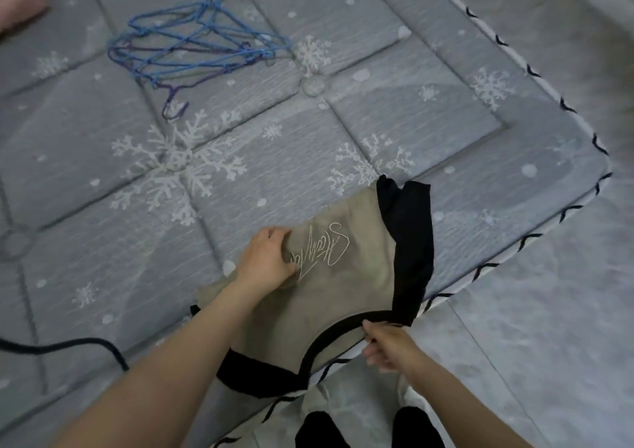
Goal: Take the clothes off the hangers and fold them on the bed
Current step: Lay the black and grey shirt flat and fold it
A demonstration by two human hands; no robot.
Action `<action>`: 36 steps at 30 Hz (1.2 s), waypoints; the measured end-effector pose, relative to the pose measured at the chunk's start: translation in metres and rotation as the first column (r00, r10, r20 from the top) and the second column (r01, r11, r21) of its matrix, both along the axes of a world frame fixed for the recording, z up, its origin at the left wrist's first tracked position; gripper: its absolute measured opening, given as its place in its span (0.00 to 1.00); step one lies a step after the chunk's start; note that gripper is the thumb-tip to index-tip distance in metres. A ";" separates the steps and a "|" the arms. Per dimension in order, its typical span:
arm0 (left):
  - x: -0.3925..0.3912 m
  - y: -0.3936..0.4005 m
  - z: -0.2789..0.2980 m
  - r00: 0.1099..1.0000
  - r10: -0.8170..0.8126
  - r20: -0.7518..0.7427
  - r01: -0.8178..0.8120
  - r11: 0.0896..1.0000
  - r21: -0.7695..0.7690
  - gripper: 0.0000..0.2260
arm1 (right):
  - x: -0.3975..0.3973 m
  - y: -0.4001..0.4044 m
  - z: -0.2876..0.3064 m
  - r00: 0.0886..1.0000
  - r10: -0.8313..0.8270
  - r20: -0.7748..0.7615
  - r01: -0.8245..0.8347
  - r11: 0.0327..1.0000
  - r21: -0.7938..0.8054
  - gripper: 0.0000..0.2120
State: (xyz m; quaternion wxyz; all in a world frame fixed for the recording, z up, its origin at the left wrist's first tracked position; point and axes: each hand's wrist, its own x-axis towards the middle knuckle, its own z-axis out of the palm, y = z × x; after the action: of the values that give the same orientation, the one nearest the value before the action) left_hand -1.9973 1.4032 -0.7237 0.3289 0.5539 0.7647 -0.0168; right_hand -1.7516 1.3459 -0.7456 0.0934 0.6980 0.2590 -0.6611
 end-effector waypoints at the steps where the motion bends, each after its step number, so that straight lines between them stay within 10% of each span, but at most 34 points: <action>1: -0.001 0.003 -0.003 0.998 0.048 0.029 -0.048 0.999 -0.020 0.34 | -0.004 -0.005 0.000 0.998 -0.062 -0.007 0.062 0.998 0.021 0.15; 15: -0.002 0.047 -0.004 0.930 0.245 0.274 -0.153 0.936 -0.317 0.15 | -0.069 -0.019 -0.003 0.702 -0.703 -0.114 0.710 0.703 0.036 0.17; 20: -0.008 0.044 0.003 0.863 0.360 0.355 -0.232 0.906 -0.354 0.08 | -0.076 -0.012 0.000 0.528 -0.832 -0.173 0.837 0.544 -0.061 0.51; 26: -0.023 0.049 0.017 0.801 0.472 0.369 -0.276 0.837 -0.472 0.24 | -0.060 0.004 0.021 0.511 -0.812 -0.281 0.809 0.565 -0.162 0.11; 28: -0.026 0.049 0.016 0.796 0.483 0.365 -0.279 0.828 -0.487 0.32 | -0.062 0.005 0.019 0.503 -0.820 -0.273 0.827 0.548 -0.122 0.12; 32: -0.022 0.047 0.010 0.805 0.448 0.389 -0.293 0.871 -0.395 0.11 | -0.079 0.005 0.016 0.488 -0.849 -0.204 0.860 0.507 -0.053 0.22; 36: -0.021 0.044 -0.001 0.828 0.406 0.387 -0.286 0.899 -0.330 0.12 | -0.087 0.012 0.012 0.442 -0.884 -0.152 0.891 0.452 -0.039 0.25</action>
State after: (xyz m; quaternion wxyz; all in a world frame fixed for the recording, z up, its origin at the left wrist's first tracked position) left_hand -2.0186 1.4472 -0.7245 0.5620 0.3460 0.7479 0.0718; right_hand -1.8384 1.3580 -0.7333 -0.3020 0.6806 -0.1225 -0.6562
